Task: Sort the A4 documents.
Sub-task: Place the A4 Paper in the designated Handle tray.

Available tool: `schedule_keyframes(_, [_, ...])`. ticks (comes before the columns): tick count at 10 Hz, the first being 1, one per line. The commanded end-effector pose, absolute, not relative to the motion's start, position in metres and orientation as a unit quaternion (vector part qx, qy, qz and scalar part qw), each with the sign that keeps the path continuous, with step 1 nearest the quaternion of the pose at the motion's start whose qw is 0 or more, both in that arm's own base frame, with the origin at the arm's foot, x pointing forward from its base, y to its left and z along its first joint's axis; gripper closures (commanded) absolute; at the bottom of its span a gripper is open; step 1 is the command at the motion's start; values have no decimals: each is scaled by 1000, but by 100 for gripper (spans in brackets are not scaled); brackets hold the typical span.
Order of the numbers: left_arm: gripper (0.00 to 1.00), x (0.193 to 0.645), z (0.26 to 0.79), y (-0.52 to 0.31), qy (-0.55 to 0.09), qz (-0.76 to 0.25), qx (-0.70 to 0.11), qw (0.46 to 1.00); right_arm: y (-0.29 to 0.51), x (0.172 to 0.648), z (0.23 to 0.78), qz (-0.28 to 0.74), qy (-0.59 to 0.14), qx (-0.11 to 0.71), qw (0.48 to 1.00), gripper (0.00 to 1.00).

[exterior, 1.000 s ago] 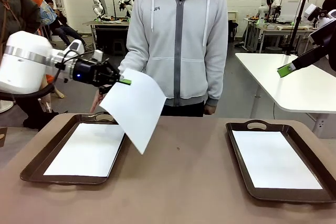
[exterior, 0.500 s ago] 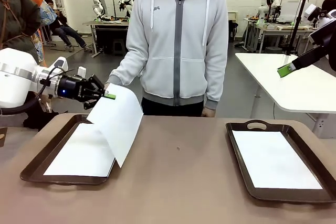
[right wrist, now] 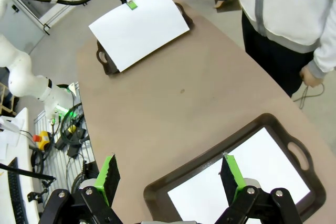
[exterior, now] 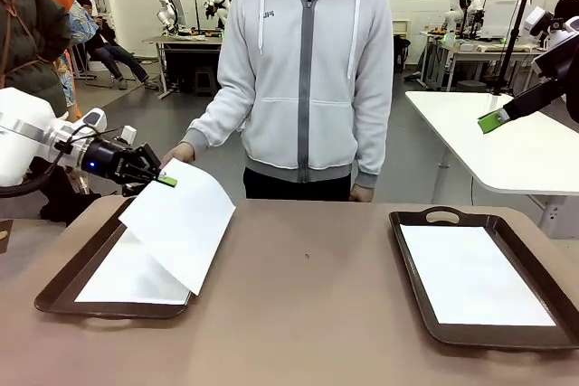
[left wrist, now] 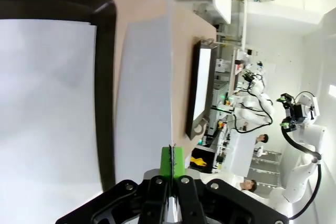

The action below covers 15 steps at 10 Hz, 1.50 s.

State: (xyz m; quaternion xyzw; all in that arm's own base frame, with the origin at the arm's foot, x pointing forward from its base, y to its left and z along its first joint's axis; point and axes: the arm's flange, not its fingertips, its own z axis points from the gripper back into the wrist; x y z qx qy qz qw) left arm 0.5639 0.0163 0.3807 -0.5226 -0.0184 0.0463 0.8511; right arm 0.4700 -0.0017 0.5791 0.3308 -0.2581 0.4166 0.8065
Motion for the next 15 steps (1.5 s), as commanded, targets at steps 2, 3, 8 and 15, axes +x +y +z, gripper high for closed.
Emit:
schedule_keyframes(2, [99,566,386,28,10,27,-466,884,-1,469,578,420,-255,329,807,0])
schedule_keyframes(3, [99,565,381,33,13,32,-454,890,-1,469,578,420,-255,329,807,0])
schedule_keyframes(8, [99,556,378,58,0,46,-415,908,-1,469,578,420,-255,329,807,0])
schedule_keyframes(15, [99,543,349,75,-28,95,-332,938,-1,469,578,420,-255,329,807,0])
